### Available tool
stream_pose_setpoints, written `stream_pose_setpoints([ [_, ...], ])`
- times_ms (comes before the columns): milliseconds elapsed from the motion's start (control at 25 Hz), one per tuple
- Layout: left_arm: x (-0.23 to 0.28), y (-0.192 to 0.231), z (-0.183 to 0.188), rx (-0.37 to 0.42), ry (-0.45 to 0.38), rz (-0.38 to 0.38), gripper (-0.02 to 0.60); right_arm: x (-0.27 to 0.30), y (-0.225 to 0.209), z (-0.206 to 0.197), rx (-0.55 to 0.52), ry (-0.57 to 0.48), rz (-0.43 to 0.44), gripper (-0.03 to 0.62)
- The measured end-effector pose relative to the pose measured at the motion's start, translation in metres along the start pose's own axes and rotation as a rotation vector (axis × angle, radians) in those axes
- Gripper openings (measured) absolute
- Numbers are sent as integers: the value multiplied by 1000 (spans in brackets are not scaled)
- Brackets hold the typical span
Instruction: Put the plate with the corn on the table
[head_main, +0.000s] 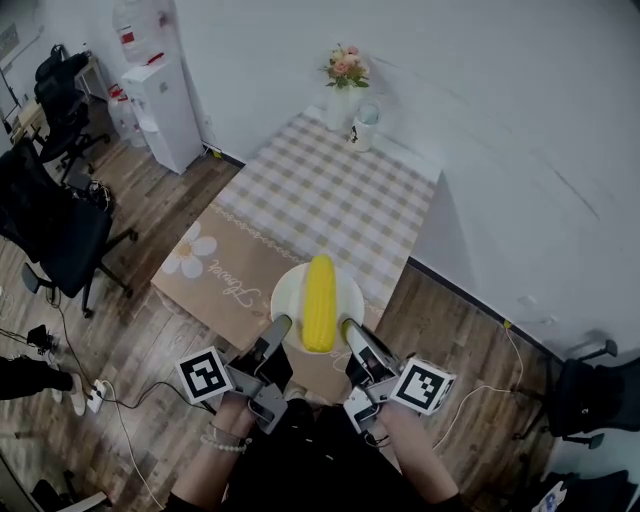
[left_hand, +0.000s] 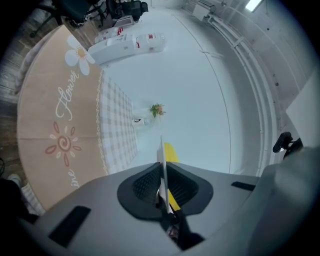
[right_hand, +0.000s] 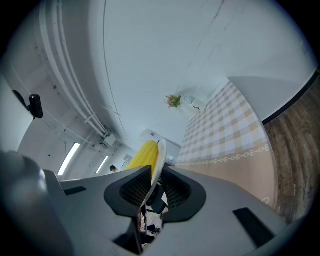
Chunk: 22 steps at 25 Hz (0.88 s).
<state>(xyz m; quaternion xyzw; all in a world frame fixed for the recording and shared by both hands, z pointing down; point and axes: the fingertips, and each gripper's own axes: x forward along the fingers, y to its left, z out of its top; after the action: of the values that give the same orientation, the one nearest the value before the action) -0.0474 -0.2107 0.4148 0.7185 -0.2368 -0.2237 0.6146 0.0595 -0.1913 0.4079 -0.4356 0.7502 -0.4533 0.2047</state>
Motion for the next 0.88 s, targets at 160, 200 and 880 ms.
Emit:
stream_pose_setpoints([
  [160,3,2,5,-6,9,2,35,5,0,2,-5,-1,-10,97],
  [200,3,3,6,-4,12,3,35,6,0,2,-5,0,-11,97],
  [880,24,36,10,2,-14,46,31,23,-38,6,13,78,-36,92],
])
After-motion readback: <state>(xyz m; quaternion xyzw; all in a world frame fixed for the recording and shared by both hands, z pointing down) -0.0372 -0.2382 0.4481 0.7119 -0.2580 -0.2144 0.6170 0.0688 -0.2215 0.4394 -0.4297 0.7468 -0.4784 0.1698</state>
